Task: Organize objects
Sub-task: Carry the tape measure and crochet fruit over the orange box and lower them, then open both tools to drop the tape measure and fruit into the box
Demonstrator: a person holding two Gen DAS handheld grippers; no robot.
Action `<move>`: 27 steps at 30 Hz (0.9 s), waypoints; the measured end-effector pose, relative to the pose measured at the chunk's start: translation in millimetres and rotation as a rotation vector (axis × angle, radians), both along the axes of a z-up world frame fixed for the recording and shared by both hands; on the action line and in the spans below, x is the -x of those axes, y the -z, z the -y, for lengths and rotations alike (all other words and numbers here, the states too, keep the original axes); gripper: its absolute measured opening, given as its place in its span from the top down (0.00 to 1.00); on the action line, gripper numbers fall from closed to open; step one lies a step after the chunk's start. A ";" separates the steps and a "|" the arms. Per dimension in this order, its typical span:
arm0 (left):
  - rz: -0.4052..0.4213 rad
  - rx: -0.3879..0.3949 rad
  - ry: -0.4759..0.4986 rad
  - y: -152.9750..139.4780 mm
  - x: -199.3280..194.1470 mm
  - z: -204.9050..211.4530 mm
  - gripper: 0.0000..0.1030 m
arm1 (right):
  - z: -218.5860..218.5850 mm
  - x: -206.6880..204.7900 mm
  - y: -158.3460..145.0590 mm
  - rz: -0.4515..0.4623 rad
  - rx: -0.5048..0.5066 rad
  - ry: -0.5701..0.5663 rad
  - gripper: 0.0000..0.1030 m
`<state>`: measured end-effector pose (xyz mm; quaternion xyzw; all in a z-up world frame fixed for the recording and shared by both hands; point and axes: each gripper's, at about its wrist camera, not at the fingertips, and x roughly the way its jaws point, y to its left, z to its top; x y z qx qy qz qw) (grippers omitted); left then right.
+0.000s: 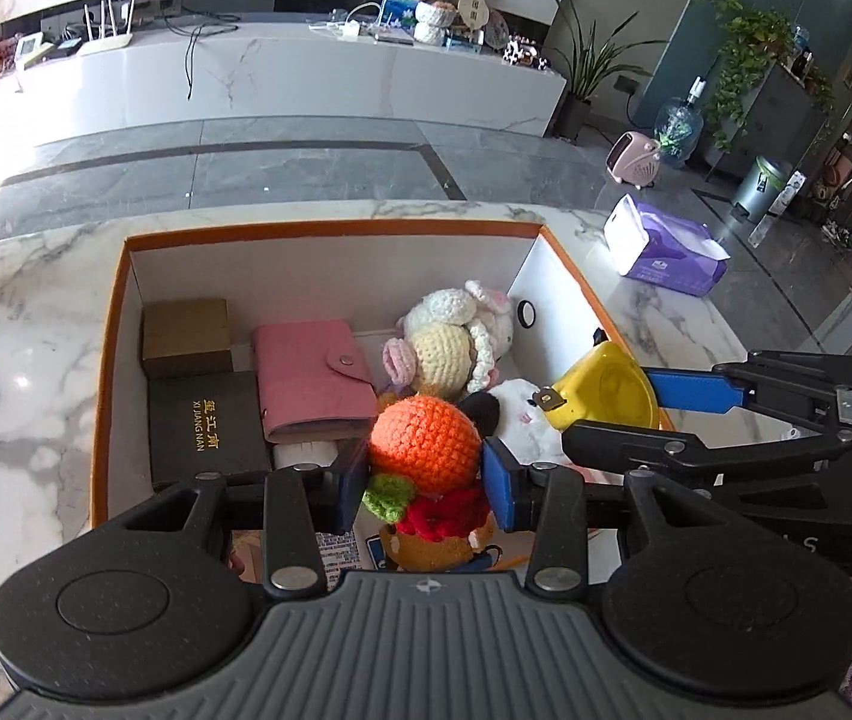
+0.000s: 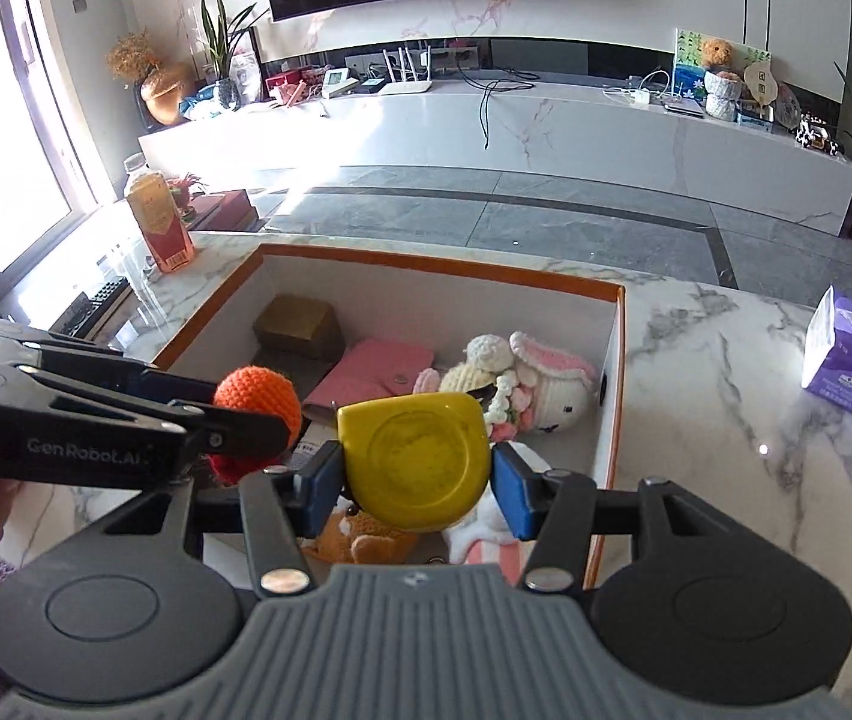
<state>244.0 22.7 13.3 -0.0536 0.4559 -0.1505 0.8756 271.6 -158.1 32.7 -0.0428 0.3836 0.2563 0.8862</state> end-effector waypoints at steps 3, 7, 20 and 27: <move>-0.042 -0.016 -0.004 16.8 -13.1 -0.1 0.54 | -6.6 -14.5 8.8 -0.008 0.016 0.002 0.46; -0.093 -0.026 -0.003 32.3 -25.6 -4.9 0.54 | -11.4 -31.6 17.0 -0.013 0.034 0.009 0.46; -0.166 -0.071 0.049 58.2 -48.9 -6.2 0.51 | -49.4 -99.7 26.3 -0.104 -0.050 -0.004 0.46; -0.134 -0.035 0.050 51.8 -46.5 -17.3 0.36 | -74.0 -125.0 48.6 -0.152 -0.041 -0.003 0.46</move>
